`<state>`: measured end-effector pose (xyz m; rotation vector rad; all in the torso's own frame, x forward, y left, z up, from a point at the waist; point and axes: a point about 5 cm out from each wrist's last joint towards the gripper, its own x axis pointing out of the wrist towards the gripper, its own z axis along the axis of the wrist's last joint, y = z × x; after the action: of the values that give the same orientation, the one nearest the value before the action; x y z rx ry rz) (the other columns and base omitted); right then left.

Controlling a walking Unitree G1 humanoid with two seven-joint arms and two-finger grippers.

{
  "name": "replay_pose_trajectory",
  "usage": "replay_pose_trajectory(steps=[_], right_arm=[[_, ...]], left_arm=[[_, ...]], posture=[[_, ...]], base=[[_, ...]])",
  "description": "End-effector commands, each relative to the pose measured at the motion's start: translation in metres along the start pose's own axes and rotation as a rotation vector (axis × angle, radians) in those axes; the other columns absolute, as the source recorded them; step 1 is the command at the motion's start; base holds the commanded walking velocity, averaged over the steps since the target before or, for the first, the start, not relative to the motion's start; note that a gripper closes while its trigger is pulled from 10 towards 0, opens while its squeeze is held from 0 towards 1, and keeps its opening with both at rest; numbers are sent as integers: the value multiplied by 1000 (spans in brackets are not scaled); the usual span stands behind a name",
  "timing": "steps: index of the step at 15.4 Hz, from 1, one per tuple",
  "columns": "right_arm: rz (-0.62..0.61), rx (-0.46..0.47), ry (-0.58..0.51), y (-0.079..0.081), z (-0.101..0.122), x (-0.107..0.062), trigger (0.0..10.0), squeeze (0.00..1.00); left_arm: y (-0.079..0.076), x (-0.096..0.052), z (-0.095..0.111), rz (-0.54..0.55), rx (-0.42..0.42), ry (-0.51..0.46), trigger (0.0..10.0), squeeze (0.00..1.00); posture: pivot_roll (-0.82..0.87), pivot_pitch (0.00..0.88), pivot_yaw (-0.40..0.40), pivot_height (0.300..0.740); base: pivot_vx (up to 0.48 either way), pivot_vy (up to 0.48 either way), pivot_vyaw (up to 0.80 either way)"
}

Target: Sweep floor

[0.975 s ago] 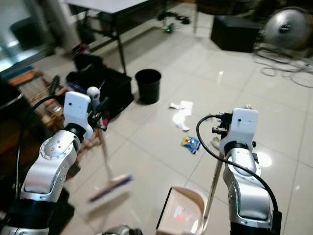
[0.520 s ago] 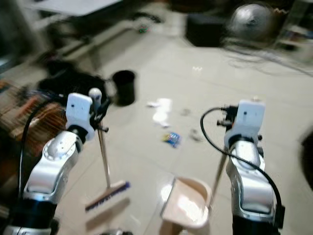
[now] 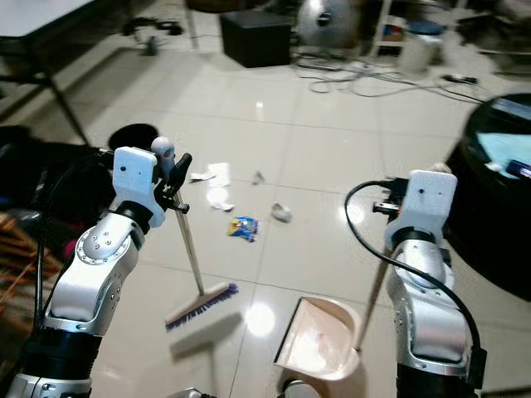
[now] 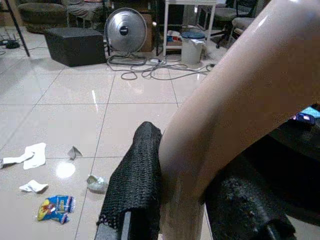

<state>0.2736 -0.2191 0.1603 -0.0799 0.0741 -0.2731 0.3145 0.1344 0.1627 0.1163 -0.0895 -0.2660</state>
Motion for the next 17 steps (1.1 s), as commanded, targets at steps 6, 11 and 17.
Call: replay_pose_trajectory(steps=[6,11,17], right_arm=[[14,-82,-59,7,12,3,10000,0],[57,-23,-76,13,11,0,10000,0],[60,-15,-97,15,13,0,10000,0]], left_arm=[[10,-3,5,50,-7,-30,10000,0],[12,-6,4,57,3,-23,10000,0],[15,-6,4,74,12,-22,10000,0]], posture=[[-56,43,39,740],[-38,49,37,740],[-29,46,36,740]], base=[[298,0,0],[338,0,0],[338,0,0]])
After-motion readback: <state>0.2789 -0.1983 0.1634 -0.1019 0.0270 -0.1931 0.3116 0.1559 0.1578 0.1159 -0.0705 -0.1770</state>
